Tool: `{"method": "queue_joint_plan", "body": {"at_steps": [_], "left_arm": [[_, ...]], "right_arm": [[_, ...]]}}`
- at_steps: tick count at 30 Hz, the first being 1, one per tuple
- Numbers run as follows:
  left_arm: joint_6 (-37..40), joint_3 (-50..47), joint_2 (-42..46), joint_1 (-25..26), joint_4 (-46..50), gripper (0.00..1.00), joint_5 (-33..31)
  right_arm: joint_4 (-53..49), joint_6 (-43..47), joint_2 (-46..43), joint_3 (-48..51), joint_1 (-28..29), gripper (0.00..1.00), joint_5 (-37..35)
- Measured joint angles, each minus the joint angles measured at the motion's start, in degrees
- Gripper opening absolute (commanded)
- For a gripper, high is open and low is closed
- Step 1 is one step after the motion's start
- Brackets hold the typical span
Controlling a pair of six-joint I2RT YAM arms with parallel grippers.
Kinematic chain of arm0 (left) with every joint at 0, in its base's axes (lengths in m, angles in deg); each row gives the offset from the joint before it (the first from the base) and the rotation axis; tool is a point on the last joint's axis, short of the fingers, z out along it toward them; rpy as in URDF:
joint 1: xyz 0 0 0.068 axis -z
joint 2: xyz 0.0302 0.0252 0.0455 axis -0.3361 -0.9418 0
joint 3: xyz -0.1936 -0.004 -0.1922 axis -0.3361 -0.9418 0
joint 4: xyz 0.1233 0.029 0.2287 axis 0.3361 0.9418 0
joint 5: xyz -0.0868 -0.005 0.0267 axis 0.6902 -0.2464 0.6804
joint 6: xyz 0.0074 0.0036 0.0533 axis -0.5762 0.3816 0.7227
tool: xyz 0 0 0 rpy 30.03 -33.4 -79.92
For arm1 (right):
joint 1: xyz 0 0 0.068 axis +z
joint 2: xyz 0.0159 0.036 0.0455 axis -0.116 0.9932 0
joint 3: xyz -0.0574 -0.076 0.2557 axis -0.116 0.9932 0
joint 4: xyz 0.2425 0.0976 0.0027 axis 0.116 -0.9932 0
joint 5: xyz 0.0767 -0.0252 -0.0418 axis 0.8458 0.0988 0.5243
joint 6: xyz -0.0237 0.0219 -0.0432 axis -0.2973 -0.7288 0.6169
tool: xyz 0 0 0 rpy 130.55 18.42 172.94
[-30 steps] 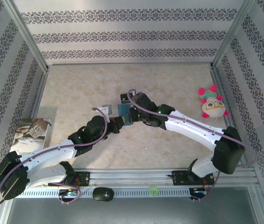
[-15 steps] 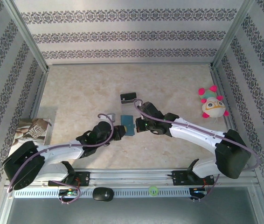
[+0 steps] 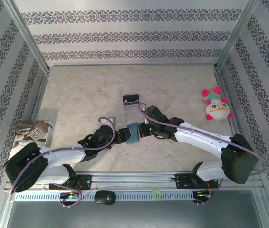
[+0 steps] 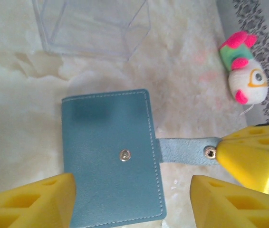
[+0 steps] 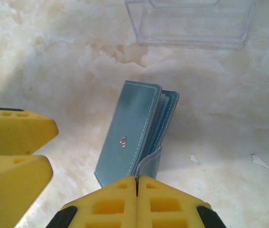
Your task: Take the credit cards out of the card holder
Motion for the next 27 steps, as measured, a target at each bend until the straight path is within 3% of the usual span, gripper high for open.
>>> {"method": "queue_joint_plan", "body": {"at_steps": [5,13,19,27], "left_arm": [[0.0,-2.7,8.3,-3.8,3.6,0.67,-1.1],[1.3,-4.6,19.3,-9.0,12.4,0.69,-1.1],[2.6,-4.4,17.1,-9.8,15.0,0.68,0.1],[4.3,-2.2,9.7,-9.8,15.4,0.68,2.0]], "right_arm": [[-0.4,-1.1,0.7,-3.9,0.5,0.00,2.9],[1.0,-2.1,9.0,-11.9,2.8,0.00,6.6],[0.5,-2.5,9.3,-11.6,2.5,0.00,5.8],[-1.8,-2.5,4.0,0.4,-3.5,0.00,-1.2]]}}
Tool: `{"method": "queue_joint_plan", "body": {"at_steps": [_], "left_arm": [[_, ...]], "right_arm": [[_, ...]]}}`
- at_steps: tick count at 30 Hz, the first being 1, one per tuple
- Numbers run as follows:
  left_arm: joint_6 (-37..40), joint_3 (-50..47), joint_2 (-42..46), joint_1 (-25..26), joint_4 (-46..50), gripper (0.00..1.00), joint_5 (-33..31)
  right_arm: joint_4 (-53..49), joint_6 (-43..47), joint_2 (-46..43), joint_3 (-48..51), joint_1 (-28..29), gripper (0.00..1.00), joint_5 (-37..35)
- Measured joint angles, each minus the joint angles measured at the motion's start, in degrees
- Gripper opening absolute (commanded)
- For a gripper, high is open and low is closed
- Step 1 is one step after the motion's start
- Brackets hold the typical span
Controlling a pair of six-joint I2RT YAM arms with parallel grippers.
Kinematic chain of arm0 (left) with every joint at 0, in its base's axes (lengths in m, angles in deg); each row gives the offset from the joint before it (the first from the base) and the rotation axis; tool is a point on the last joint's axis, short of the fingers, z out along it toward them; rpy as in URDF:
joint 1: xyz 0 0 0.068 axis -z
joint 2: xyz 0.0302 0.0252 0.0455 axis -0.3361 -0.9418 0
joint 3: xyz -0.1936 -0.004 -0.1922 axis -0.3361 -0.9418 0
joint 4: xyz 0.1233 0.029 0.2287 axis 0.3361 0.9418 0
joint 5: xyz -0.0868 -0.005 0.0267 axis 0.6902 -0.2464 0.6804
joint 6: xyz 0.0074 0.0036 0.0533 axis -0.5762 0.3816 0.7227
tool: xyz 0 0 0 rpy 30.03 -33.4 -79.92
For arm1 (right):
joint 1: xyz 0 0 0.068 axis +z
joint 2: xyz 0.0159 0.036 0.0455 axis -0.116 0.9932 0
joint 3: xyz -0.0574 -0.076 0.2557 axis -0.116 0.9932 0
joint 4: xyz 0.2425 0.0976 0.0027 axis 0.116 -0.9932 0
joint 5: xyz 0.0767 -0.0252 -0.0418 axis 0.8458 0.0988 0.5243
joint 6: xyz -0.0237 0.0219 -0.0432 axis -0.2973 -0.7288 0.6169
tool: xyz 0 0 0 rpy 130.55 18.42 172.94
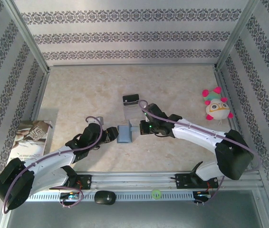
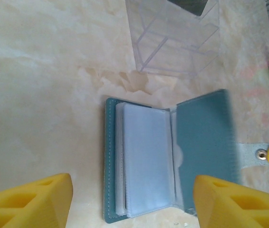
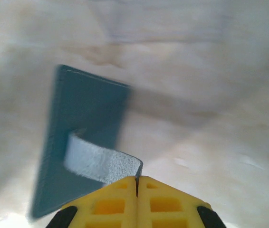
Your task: Take the credit cards out of the card holder
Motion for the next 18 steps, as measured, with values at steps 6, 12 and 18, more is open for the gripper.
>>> {"method": "queue_joint_plan", "body": {"at_steps": [6,12,18], "left_arm": [[0.1,0.6,-3.0,0.0,-0.2,0.67,0.2],[0.1,0.6,-4.8,0.0,-0.4,0.68,0.7],[0.1,0.6,-4.8,0.0,-0.5,0.68,1.1]], "right_arm": [[-2.3,0.0,3.0,4.1,-1.6,0.00,-5.2],[-2.7,0.0,7.4,3.0,-1.5,0.06,-9.4],[-3.5,-0.7,8.5,2.4,-1.4,0.36,-11.9]]}}
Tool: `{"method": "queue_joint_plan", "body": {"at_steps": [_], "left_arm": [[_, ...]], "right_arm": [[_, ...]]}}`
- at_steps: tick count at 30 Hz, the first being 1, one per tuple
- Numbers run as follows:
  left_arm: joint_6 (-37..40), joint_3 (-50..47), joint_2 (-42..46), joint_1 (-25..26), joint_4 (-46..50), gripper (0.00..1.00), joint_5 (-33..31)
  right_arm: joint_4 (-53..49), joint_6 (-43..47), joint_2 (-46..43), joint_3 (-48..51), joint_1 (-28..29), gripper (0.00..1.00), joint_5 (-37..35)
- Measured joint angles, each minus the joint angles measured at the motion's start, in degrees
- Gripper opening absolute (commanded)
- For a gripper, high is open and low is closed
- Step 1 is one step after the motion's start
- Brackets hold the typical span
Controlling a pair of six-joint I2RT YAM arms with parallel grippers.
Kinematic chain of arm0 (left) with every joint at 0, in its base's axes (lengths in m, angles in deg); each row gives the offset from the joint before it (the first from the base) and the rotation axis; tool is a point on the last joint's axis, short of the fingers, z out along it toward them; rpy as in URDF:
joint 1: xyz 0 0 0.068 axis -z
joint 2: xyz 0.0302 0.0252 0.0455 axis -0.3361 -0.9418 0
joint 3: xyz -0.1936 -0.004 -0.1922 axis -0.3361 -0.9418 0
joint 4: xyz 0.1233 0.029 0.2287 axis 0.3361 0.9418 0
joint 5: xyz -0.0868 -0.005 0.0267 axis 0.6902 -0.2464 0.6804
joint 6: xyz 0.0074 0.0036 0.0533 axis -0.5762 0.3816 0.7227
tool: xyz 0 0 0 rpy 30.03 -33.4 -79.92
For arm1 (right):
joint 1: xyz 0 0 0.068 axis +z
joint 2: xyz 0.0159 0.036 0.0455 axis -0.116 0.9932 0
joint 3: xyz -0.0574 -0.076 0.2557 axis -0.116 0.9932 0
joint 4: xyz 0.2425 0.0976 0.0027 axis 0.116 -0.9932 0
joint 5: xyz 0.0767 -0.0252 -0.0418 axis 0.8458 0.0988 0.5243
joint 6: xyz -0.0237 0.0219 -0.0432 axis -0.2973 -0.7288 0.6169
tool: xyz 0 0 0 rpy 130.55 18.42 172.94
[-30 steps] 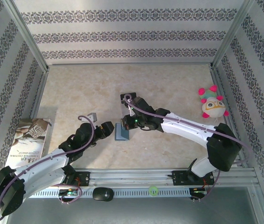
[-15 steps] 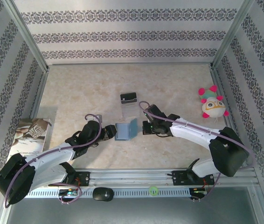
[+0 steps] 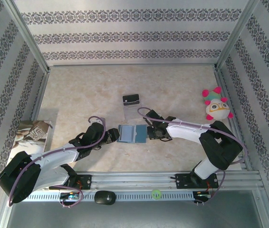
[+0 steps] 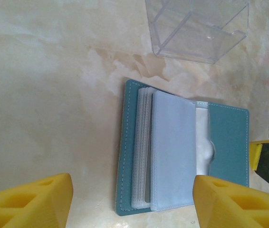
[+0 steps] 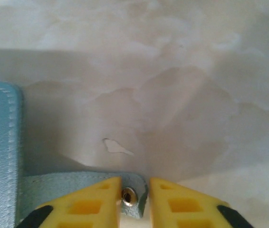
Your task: Take the credit cards out of the card holder
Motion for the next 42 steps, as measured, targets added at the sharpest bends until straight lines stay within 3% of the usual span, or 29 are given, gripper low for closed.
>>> {"method": "queue_joint_plan", "body": {"at_steps": [7,11,19,24,30,38,42], "left_arm": [[0.2,0.0,-0.5,0.0,-0.4,0.68,0.5],[0.6,0.0,-1.0,0.0,-1.5,0.68,0.6],[1.5,0.8,-2.9,0.0,-2.5,0.68,1.7],[1.5,0.8,-2.6,0.0,-2.5,0.68,1.6],[2.0,0.9,-2.6,0.0,-2.0,0.60,0.6],[2.4,1.4,-2.6,0.0,-0.8,0.60,0.2],[2.4,1.4,-2.6,0.0,-0.8,0.60,0.2]], "right_arm": [[-2.7,0.8,-10.8,-0.3,0.3,0.48,-1.5],[-2.5,2.7,-15.6,-3.3,2.6,0.47,-0.5],[3.0,5.9,-5.3,-10.8,6.0,0.34,10.7],[3.3,5.6,1.3,-9.8,5.0,0.32,13.2],[2.7,4.8,4.8,-5.1,0.7,0.30,11.5],[2.6,5.8,6.3,-6.0,0.3,0.27,8.8],[2.9,7.6,7.0,-6.8,-0.1,0.33,7.0]]}}
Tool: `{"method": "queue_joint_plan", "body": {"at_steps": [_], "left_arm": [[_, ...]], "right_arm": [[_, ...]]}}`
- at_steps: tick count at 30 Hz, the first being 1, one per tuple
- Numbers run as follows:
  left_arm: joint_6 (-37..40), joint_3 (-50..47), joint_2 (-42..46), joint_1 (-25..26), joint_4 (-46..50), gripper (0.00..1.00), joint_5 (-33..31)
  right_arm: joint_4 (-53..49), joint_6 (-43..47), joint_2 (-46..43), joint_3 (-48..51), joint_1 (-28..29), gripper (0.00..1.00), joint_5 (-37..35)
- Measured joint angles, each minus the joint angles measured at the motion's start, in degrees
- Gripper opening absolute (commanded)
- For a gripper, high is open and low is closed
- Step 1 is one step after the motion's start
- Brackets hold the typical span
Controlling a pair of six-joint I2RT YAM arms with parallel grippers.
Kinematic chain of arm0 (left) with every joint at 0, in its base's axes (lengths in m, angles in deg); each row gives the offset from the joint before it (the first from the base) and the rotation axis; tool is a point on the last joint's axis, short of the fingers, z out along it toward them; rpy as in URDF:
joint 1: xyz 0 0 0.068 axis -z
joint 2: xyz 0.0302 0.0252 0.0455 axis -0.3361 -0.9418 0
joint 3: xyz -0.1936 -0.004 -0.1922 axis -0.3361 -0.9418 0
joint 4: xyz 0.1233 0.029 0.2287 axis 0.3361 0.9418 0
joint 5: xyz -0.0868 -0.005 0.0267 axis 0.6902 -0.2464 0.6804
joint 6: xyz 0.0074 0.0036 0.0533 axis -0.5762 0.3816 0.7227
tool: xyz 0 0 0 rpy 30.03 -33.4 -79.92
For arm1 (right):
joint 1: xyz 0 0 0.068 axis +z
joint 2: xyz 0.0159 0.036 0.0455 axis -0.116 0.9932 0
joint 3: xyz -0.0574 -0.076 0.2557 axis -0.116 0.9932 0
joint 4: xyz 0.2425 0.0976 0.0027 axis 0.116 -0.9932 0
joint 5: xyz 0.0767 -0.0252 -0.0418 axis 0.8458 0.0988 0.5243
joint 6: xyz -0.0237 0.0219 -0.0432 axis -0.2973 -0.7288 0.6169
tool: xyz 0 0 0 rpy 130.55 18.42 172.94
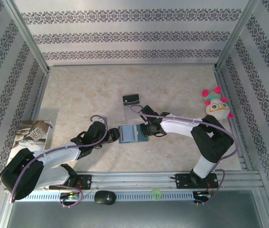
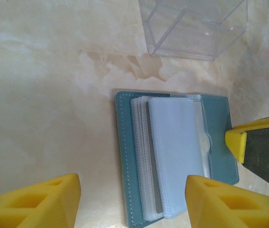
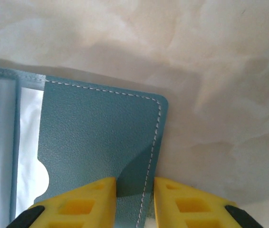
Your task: Take the credit cards out of the card holder
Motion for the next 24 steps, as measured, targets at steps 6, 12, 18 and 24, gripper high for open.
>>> {"method": "queue_joint_plan", "body": {"at_steps": [6,12,18,24], "left_arm": [[0.0,0.0,2.8,0.0,1.2,0.65,-0.3],[0.3,0.2,10.0,0.0,6.4,0.69,-4.4],[0.4,0.3,19.5,0.0,13.2,0.71,-10.3],[0.3,0.2,25.0,-0.4,18.0,0.70,-13.4]], "right_arm": [[-1.6,2.8,-3.8,-0.1,1.9,0.45,-2.9],[-4.1,4.4,-10.9,-3.8,7.3,0.54,-5.9],[-5.5,6.1,-7.7,-10.1,12.2,0.56,-6.9],[-7.0,7.7,3.0,-14.2,14.1,0.59,-7.2]]}}
